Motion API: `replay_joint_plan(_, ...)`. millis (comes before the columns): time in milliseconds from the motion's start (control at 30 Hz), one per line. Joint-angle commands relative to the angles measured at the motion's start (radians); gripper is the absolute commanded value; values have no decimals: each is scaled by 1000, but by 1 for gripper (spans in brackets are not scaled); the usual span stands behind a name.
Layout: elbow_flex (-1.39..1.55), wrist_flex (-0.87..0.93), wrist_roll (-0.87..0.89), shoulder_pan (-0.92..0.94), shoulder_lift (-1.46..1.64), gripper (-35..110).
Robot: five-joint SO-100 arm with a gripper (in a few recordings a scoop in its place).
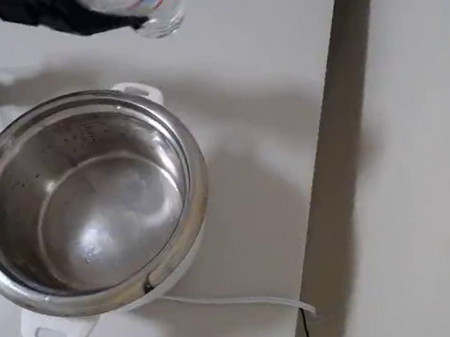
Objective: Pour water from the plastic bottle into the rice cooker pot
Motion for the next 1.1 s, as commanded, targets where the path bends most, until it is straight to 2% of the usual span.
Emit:
replay_joint_plan(0,-160,104,272,64,143,20)
replay_joint_plan(233,-187,183,563,63,112,20)
replay_joint_plan(467,-448,316,813,80,-28,20)
replay_joint_plan(767,-632,390,989,78,-129,20)
replay_joint_plan(1067,-640,383,1104,95,-152,20)
